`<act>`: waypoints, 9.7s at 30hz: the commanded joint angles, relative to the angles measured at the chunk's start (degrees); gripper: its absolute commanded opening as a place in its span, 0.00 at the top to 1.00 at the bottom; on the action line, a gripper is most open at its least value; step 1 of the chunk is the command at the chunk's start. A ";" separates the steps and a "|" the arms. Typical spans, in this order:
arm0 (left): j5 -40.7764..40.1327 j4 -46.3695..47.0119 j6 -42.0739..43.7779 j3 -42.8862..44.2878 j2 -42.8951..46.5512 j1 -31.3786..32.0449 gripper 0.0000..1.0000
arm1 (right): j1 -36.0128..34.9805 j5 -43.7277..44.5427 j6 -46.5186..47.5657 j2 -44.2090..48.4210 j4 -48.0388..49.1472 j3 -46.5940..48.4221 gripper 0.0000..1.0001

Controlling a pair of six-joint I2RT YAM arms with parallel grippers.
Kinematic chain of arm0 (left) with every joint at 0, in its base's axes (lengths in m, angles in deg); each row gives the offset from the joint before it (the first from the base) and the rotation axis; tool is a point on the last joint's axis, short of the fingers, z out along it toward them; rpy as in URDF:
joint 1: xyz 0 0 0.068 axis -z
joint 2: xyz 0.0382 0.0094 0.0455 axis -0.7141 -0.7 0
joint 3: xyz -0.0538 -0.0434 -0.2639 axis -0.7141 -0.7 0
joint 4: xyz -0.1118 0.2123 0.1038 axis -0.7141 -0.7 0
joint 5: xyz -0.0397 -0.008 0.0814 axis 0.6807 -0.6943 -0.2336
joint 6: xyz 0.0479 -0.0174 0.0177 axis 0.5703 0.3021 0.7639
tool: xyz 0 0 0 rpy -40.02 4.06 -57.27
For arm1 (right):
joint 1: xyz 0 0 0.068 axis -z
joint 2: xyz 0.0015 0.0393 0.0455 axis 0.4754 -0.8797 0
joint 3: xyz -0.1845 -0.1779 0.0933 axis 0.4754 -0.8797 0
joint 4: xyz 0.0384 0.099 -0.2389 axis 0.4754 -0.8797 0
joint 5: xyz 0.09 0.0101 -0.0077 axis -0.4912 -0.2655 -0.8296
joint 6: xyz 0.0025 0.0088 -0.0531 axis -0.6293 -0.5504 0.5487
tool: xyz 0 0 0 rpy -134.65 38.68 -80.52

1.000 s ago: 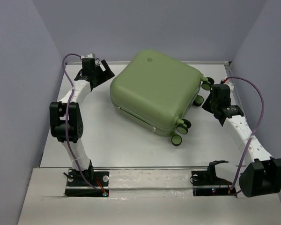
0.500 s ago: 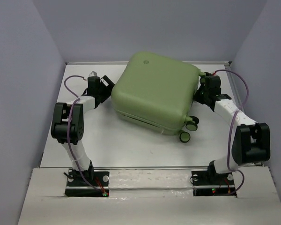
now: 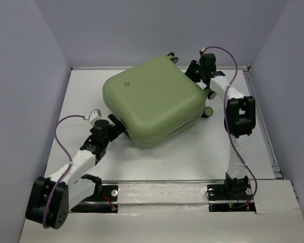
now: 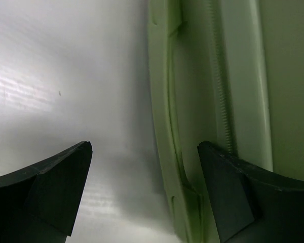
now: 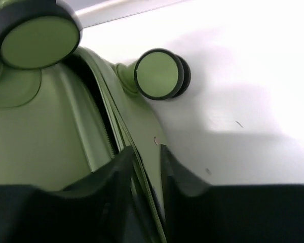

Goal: Pack the luggage

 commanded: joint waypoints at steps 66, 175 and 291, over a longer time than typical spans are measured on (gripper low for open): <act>11.46 -4.88 -2.27 2.26 17.83 30.11 0.84 | -25.44 -9.68 4.93 51.42 64.09 -85.81 0.73; 9.19 -7.92 4.14 26.77 8.93 -6.90 0.06 | -3.04 -9.00 4.12 25.47 -4.79 -11.82 0.35; -23.87 23.33 -23.01 -5.65 -4.30 34.24 0.20 | -24.12 7.90 0.09 68.38 15.76 -73.07 0.93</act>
